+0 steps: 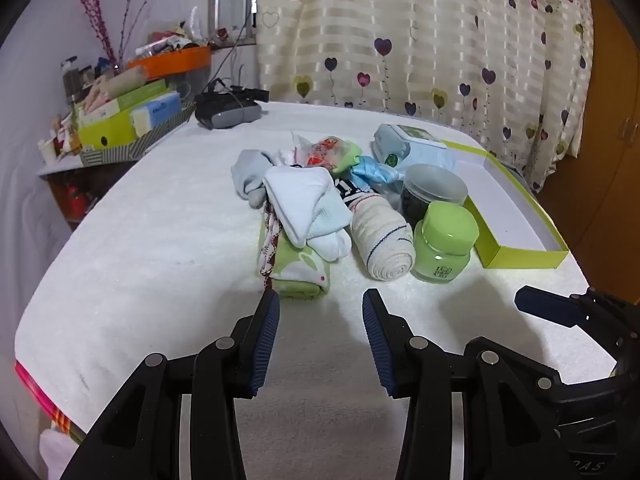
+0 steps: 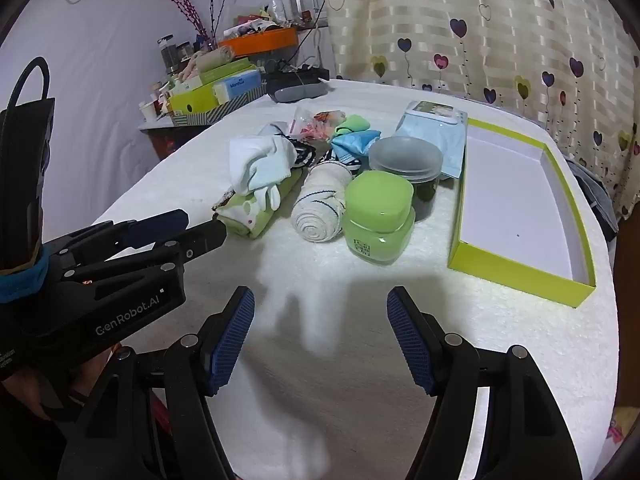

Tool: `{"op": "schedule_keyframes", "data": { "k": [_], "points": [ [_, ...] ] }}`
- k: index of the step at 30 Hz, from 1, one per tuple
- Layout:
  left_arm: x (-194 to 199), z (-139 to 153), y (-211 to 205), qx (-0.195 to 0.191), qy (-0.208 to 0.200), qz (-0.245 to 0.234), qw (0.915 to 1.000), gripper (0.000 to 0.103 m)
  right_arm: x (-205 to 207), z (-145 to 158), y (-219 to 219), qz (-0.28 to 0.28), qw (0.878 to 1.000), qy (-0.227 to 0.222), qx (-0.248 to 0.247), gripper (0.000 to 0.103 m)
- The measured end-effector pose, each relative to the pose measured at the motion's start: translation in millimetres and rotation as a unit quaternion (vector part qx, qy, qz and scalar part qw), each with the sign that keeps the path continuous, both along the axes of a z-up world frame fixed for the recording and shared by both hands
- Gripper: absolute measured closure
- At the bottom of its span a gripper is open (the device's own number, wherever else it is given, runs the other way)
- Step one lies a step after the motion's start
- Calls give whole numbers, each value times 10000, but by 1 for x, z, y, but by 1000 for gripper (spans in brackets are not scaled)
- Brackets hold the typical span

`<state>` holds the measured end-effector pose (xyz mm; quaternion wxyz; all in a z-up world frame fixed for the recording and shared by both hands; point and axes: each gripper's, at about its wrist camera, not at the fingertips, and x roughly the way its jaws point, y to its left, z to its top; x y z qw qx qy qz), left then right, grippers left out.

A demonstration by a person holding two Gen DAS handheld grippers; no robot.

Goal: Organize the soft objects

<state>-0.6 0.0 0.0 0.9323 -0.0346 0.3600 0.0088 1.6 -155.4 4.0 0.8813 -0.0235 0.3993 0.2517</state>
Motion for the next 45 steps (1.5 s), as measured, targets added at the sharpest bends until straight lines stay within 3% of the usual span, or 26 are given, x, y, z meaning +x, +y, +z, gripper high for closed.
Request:
{"op": "schedule_keyframes", "data": {
  "k": [16,28,45],
  "points": [
    [-15,-4,7,177,47,27,9998,61,-1,1,4,16,9999,-3,-107,33],
    [0,-2,0,301,105,-7,9995,61,-2,0,4,76,9999,25,-137,33],
    [-1,2,2,0,26,-34,10000,61,-1,2,6,156,9998,28,-138,33]
  ]
}}
